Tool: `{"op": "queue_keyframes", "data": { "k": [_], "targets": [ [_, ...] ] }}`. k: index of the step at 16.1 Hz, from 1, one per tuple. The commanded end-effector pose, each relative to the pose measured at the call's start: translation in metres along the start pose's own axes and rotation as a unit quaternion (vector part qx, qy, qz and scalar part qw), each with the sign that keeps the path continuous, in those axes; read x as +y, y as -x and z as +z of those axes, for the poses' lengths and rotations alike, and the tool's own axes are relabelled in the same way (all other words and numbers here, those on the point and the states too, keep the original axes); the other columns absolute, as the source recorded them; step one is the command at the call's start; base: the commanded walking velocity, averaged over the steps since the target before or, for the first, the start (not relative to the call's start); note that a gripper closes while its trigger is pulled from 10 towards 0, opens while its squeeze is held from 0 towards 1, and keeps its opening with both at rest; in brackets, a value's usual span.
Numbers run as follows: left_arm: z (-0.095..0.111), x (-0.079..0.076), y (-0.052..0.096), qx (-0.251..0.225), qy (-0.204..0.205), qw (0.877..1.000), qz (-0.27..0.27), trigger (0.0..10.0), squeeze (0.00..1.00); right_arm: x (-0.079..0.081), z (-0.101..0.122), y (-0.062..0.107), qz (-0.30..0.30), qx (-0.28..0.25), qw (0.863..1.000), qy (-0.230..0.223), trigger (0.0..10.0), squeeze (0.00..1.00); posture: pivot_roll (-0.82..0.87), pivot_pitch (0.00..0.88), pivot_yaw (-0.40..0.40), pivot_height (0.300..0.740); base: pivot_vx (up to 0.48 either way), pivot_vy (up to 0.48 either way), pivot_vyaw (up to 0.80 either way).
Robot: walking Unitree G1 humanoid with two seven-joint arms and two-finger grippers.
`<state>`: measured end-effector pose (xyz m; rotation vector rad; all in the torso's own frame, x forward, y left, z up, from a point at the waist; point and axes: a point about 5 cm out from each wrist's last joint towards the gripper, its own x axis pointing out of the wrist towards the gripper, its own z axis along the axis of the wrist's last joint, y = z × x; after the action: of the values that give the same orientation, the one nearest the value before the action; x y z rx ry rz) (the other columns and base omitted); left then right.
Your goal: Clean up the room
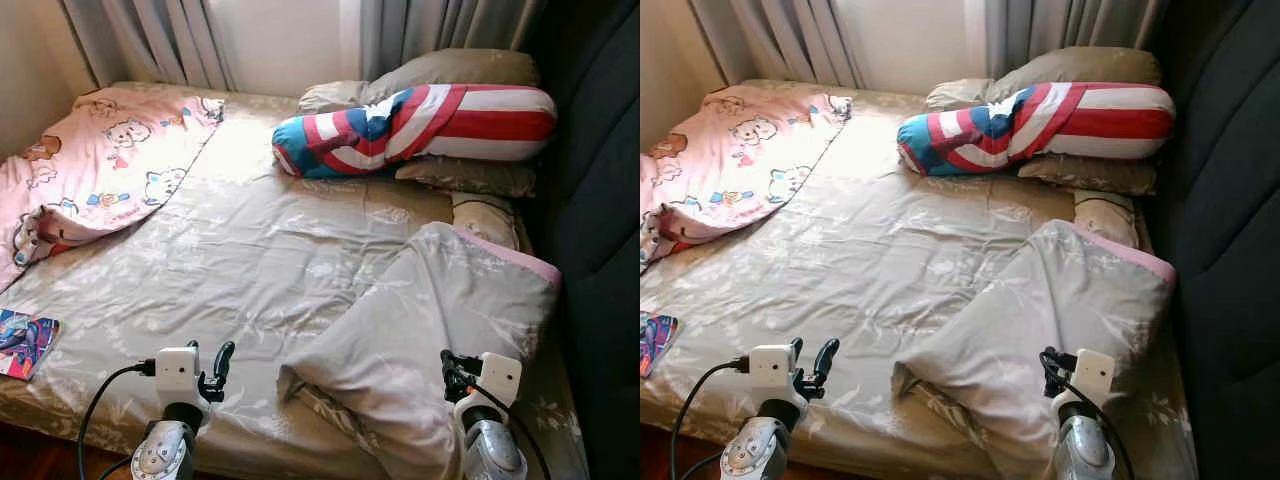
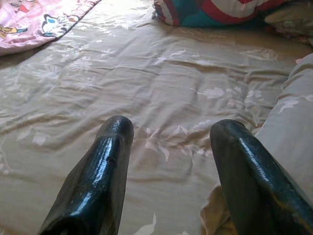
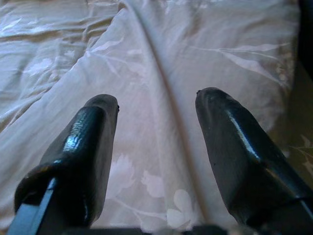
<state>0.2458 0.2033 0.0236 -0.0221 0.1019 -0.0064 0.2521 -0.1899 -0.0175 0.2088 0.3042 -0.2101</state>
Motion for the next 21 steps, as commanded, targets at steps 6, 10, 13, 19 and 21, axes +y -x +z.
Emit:
{"op": "queue_keyframes", "data": {
  "k": [6, 10, 13, 19, 21],
  "targets": [
    [0.004, -0.001, -0.001, 0.007, -0.009, 1.000, -0.013, 10.0, 0.00, 0.010, 0.007, -0.004, 0.000, -0.005, 1.000, 0.007, 10.0, 0.00, -0.05, 0.074, -0.007, 0.690, 0.000, 0.000, 0.00],
    [0.004, 0.000, 0.000, 0.008, -0.008, 1.000, -0.008, 10.0, 0.00, 0.007, 0.008, -0.002, -0.006, -0.016, 1.000, 0.008, 10.0, 0.00, -0.05, 0.102, -0.012, 0.675, 0.000, 0.000, 0.00],
    [0.004, 0.001, 0.001, 0.011, -0.008, 1.000, -0.005, 10.0, 0.00, 0.009, 0.007, -0.003, -0.005, -0.008, 1.000, 0.011, 10.0, 0.00, -0.05, 0.108, -0.015, 0.675, 0.000, 0.000, 0.00],
    [0.001, 0.002, 0.003, 0.020, -0.007, 1.000, -0.004, 10.0, 0.00, 0.003, -0.005, -0.002, -0.035, 0.049, 0.998, -0.005, 10.0, 1.00, -0.05, 0.120, -0.014, 0.675, 0.000, 0.000, 0.00],
    [0.001, 0.001, 0.003, 0.022, -0.007, 1.000, -0.005, 10.0, 0.00, 0.001, -0.010, -0.002, -0.051, 0.076, 0.996, -0.018, 10.0, 1.00, -0.04, 0.122, -0.010, 0.675, 0.000, 0.000, 0.00]
  ]
}}
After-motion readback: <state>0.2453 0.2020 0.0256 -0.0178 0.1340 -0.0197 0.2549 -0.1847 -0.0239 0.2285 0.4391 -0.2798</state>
